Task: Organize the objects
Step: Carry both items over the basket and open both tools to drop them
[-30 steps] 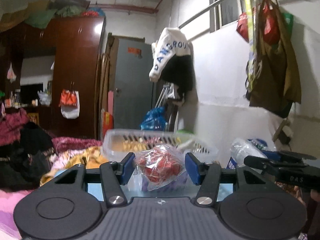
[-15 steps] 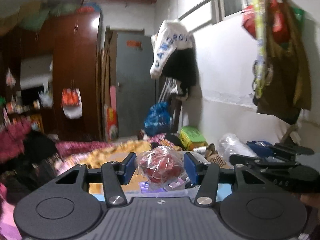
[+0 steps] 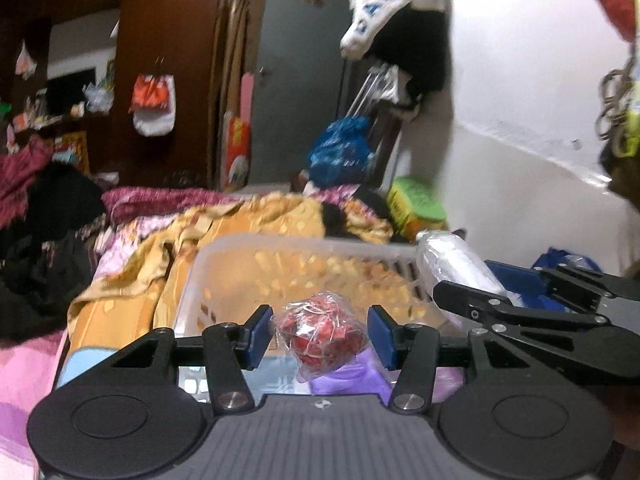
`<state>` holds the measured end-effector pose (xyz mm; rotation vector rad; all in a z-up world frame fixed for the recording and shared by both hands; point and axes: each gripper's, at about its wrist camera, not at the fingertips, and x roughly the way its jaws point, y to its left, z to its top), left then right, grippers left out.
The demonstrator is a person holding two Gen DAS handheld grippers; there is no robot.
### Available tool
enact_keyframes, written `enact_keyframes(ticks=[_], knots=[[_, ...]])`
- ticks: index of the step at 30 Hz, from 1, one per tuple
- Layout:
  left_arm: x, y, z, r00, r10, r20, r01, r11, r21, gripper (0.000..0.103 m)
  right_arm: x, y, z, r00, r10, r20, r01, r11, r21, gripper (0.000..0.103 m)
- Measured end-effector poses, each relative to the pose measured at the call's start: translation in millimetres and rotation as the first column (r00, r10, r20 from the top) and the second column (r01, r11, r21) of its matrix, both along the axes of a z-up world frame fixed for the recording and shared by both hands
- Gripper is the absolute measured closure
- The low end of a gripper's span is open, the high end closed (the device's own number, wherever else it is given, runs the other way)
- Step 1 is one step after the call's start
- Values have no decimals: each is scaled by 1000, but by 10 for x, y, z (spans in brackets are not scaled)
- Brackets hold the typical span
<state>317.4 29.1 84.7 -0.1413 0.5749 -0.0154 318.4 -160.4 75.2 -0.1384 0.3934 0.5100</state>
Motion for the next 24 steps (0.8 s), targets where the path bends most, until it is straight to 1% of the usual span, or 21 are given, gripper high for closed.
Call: enact_keyframes(ticks=[2,3,4,6,8,10,12,13,14,15,16,17,18,19,21,24], knots=[[98,35,-121,999,8,-39,-8,1000,-9,47,14,21,-47,1000,2,-25,-3,1000,-15,50],[117,24,-162,999,9,-48,-9,1000,4,47,15,32,-64,999,7,-33,-7,1000,-20,50],[126,-16,-188,999,-2,-46,4,999,39,48,23,37,-85,999,2,-34,-3,1000,-24,50],[124,-48,-206,997,-15,-76,17,999,34,47,18,22,-83,999,-16,-34,15,1000,-25,50],[109,-75,-210,998,-17,-67,21,998,56,46,59,-14,-70,998,-27,-61,25,999,-36,47],[76,-62,-207,998,-16,-56,19,998,53,43,68,-17,-75,996,-17,-87,12,998,-58,48],[12,-53,-180,999,-21,-32,22,999,36,40,-9,-65,-49,998,-29,-54,26,998,-56,41],[-66,-43,-140,1000,-23,-7,23,999,32,34,-25,-94,-16,999,-34,-43,32,998,-46,34],[-144,-49,-102,1000,-12,18,11,999,42,27,-90,-160,26,999,-40,-27,40,999,-25,26],[-234,-55,-53,999,3,46,-6,998,63,12,-121,-212,77,999,-44,-11,44,999,-2,22],[-369,-54,15,997,-3,75,-3,996,85,3,-153,-265,139,999,-45,2,45,999,21,14],[-478,-57,58,996,-28,88,19,995,97,3,-226,-337,197,999,-41,18,40,998,47,4],[-614,-41,114,993,-59,99,48,993,110,3,-318,-416,257,999,-34,39,31,997,76,0],[-770,-20,178,992,-67,110,53,990,129,3,-441,-494,302,998,-25,61,18,995,99,0],[-1007,23,293,991,-43,127,23,988,156,3,-704,-637,374,995,-1,97,-11,993,119,0],[-1367,116,518,992,-36,122,14,984,177,3,-998,-739,446,991,8,131,-22,994,104,0]])
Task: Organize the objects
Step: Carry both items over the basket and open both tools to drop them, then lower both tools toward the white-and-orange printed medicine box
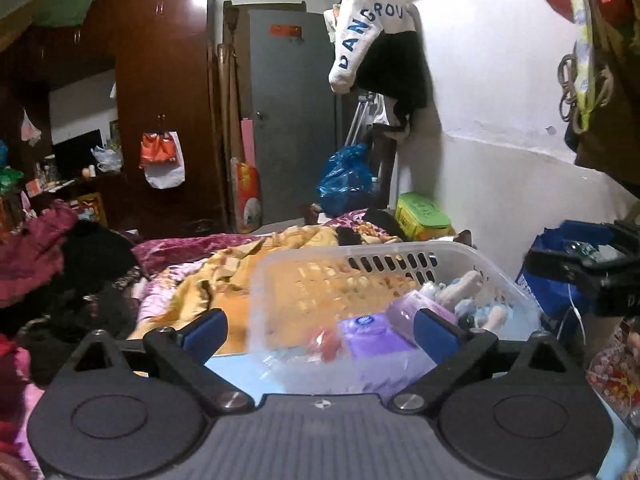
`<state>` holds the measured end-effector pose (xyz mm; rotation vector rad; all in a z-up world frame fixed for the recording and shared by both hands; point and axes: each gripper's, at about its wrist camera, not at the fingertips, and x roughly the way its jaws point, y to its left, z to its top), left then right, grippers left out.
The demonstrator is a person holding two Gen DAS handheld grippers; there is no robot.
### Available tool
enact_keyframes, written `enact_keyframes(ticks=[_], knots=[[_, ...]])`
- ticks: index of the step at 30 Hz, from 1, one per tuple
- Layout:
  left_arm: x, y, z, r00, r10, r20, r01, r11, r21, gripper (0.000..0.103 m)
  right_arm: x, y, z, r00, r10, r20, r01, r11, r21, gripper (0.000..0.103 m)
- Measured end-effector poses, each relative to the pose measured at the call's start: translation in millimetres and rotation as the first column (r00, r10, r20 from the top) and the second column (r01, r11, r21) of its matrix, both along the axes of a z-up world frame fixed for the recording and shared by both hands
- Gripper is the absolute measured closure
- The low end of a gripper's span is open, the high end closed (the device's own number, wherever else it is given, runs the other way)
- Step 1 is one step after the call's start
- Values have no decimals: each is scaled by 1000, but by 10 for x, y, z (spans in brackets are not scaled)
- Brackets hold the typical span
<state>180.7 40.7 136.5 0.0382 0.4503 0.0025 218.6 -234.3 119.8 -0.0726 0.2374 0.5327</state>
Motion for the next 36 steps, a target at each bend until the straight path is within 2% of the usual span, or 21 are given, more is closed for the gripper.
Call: enact_keyframes(ticks=[3,6,10,13,17,21,23,27,30,36], knots=[[-336,73,179,1000,20,-11,-19,999,25,3,-279,-67,65,1000,-9,8,9,1000,-26,0],[-691,86,156,1000,8,-7,-8,999,54,3,-452,-122,96,1000,-22,-5,22,1000,-7,0],[-1045,133,-138,999,-38,22,37,998,57,3,-686,-119,-27,1000,1,27,0,1000,-26,0],[-1250,213,-408,996,-80,33,80,997,13,3,-817,-154,-227,998,61,10,-62,997,36,0],[-1479,335,-817,983,-159,94,166,984,-65,3,-1024,-76,-654,990,141,17,-142,987,80,0],[-1526,356,-1263,974,-199,107,210,971,-112,3,-1071,9,-1050,974,226,-3,-223,962,157,0],[-1503,407,-1445,973,-207,106,220,966,-137,3,-1028,111,-1197,963,268,-5,-264,951,164,0],[-1489,507,-1697,975,-184,126,202,968,-149,3,-1007,334,-1369,950,311,-2,-309,945,108,0],[-1470,555,-1811,965,-218,143,239,959,-151,3,-978,420,-1441,946,323,7,-322,944,76,0],[-1443,600,-1994,957,-254,144,275,948,-162,3,-897,603,-1596,930,365,-48,-364,931,35,14]])
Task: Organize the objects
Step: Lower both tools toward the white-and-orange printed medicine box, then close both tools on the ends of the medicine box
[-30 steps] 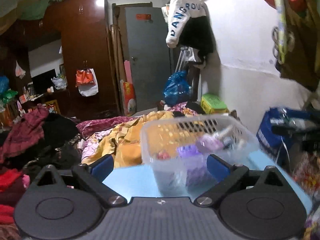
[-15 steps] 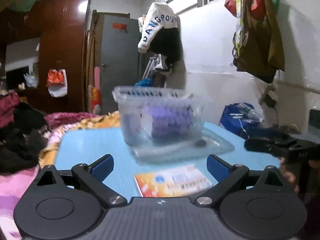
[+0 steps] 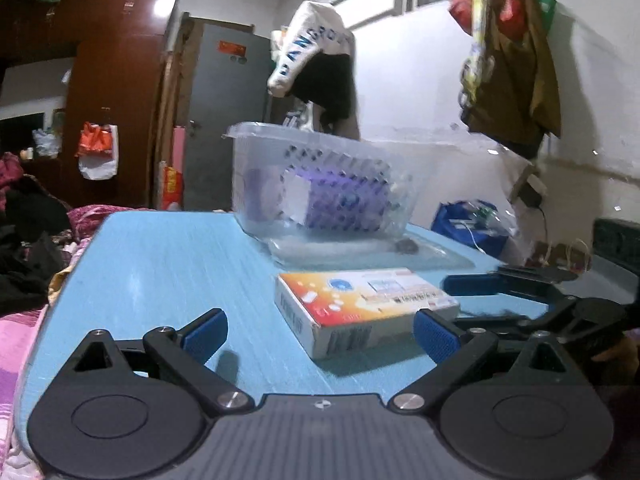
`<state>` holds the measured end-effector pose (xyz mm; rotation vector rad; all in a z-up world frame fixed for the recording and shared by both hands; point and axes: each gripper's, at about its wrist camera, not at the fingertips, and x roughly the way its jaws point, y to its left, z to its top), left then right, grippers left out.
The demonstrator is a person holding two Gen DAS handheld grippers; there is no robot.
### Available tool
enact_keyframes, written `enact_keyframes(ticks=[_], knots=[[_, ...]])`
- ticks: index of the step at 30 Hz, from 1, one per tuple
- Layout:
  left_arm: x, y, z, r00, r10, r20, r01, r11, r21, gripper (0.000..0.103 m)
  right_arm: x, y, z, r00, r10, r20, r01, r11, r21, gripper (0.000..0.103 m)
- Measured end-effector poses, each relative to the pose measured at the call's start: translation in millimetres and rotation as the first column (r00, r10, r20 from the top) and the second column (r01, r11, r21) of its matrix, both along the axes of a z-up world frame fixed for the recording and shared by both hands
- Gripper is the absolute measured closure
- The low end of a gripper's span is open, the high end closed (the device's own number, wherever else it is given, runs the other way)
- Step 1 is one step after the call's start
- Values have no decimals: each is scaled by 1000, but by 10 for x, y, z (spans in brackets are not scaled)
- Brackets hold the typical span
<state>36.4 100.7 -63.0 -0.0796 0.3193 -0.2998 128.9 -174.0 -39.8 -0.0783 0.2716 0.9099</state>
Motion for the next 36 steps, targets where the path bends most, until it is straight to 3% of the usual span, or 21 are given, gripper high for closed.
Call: enact_keyframes(ticks=[8,10,14,36], knots=[[-33,-148,-110,999,-27,39,25,998,50,10,-155,-76,-83,1000,12,0,-12,1000,6,31],[-48,-182,-114,999,-25,48,22,998,62,28,-214,-46,-138,1000,12,11,-12,1000,3,36],[-78,-278,-124,998,4,69,-11,995,99,38,-233,-51,-163,1000,12,17,-12,1000,10,40],[-236,-577,56,979,-14,201,-5,996,93,45,-307,-346,-53,995,-10,99,4,998,57,48]])
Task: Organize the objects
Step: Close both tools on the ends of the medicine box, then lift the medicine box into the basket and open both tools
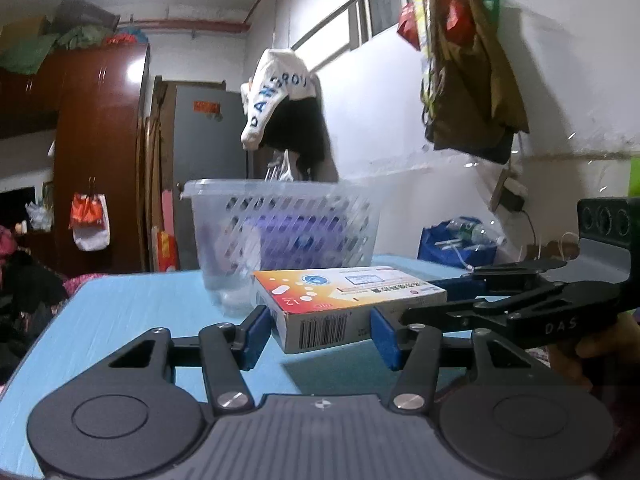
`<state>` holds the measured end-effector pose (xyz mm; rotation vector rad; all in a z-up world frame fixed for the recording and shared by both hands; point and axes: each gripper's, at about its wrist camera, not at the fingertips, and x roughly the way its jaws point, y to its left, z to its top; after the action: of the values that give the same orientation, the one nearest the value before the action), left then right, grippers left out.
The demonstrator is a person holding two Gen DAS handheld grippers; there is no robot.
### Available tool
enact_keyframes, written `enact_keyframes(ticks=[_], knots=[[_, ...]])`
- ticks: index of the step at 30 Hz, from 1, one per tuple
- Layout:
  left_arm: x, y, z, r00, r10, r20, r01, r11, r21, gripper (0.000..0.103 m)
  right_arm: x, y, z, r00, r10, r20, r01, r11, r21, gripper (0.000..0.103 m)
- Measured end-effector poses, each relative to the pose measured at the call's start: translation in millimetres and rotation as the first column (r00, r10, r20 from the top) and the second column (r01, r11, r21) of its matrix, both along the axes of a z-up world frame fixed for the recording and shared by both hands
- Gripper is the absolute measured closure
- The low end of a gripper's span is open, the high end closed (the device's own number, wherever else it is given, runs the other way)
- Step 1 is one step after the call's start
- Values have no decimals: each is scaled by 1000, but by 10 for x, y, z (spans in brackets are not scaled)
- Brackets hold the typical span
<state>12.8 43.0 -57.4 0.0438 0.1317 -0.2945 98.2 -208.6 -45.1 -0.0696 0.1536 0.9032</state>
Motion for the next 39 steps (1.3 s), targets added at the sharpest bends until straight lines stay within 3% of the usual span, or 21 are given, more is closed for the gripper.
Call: enact_keyframes(ticks=[6,11,17,21,29,39], knots=[[-18,-140,209,998,-25,62,25,1000,2,45,-5,-144,171,999,-11,42,11,1000,10,49],[78,-248,567,990,-42,135,40,999,19,47,115,-242,483,996,-24,89,24,1000,1,50],[388,-299,1044,980,-63,187,63,998,2,47,322,-264,1019,985,-61,162,61,998,4,50],[688,-349,1265,981,-65,185,65,998,7,48,524,-227,1215,983,-95,156,96,995,1,50],[1453,-223,1401,995,-42,87,47,997,-55,48,1182,-116,1332,991,-113,74,115,993,-20,52],[2222,58,1176,992,36,-123,-51,991,-121,48,1737,285,1161,988,-144,-45,139,985,-99,53]])
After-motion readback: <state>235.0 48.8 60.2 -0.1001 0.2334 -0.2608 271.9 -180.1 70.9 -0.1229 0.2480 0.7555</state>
